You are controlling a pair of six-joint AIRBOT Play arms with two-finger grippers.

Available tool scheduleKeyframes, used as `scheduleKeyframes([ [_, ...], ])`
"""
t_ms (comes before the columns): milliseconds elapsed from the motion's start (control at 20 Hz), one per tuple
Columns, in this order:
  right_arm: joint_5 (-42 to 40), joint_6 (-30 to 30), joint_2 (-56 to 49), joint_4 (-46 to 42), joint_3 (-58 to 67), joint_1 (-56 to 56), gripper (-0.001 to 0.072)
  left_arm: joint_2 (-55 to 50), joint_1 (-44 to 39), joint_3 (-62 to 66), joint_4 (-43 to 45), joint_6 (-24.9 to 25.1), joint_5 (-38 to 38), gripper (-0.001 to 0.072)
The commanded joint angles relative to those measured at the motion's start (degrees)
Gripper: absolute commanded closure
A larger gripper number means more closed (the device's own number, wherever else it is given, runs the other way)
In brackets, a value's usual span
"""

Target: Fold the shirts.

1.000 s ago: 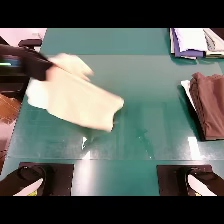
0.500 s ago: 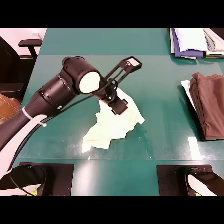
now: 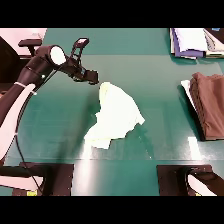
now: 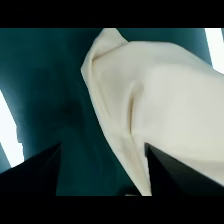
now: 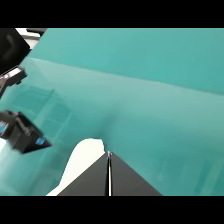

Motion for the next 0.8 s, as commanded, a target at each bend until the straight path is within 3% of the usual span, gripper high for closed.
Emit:
scheduleKeyframes([
  [0,0.0,0.1,0.0,0.1,-2.4,0.1,0.0693,-7.1,2.7,-0.4,-9.5,3.9,6.9,0.0112],
  [450,-0.5,0.1,0.0,0.2,-8.2,0.1,0.0693,-16.7,1.4,1.3,-14.5,5.8,12.5,0.0113],
  [500,-0.5,0.1,0.0,0.2,-8.2,0.1,0.0693,-16.7,1.4,1.3,-14.5,5.7,13.3,0.0160],
  [550,-0.4,0.1,0.0,0.2,-8.3,0.1,0.0694,-16.7,1.5,1.7,-14.5,5.8,13.6,0.0420],
  [600,-0.4,0.1,0.0,0.2,-8.2,0.1,0.0693,-16.7,1.5,2.3,-14.5,5.7,13.7,0.0630],
  [650,-0.3,0.1,0.0,0.2,-8.3,0.1,0.0693,-16.6,1.7,3.7,-14.4,5.8,12.6,0.0679],
  [750,0.7,0.1,0.0,0.0,-8.3,0.0,0.0693,-15.2,3.3,7.6,-11.5,5.8,6.6,0.0682],
])
